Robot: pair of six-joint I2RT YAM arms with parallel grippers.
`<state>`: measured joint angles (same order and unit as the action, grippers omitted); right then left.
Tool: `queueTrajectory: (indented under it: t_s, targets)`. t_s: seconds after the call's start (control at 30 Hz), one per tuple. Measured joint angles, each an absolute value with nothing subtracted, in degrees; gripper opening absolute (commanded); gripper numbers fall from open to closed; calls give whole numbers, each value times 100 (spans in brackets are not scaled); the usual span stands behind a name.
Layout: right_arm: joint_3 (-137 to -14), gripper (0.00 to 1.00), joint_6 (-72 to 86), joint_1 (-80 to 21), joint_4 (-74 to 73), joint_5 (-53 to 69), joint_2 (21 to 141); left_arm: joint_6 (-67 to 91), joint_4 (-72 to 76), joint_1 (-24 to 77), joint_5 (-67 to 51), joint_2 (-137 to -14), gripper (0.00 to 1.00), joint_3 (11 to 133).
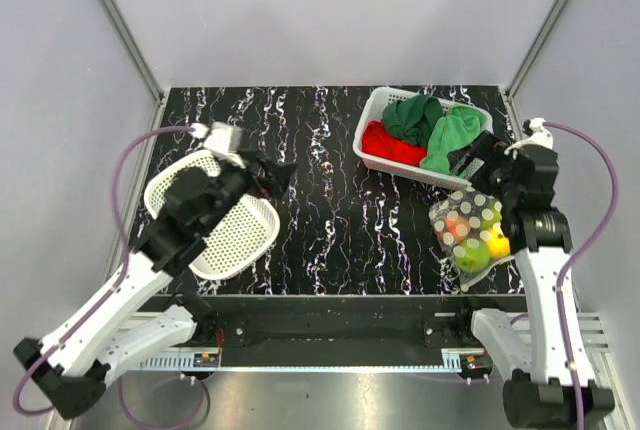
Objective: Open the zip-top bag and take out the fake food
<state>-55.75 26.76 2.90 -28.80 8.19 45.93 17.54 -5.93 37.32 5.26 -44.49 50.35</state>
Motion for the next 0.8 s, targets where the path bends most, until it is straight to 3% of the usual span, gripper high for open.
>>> queueTrajectory:
  t_s: [0.3, 0.53, 0.8]
  targets:
    - [-6335, 100, 2808, 290, -4064, -364, 5461, 1809, -473, 5776, 456, -7220, 99, 5312]
    - [-6978, 100, 2781, 290, -4574, -1188, 5439, 2115, -217, 6740, 283, -10639, 99, 7846]
    - [-7415, 100, 2698, 290, -4792, -1518, 5107, 3297, -115, 6912, 154, -12335, 99, 9229]
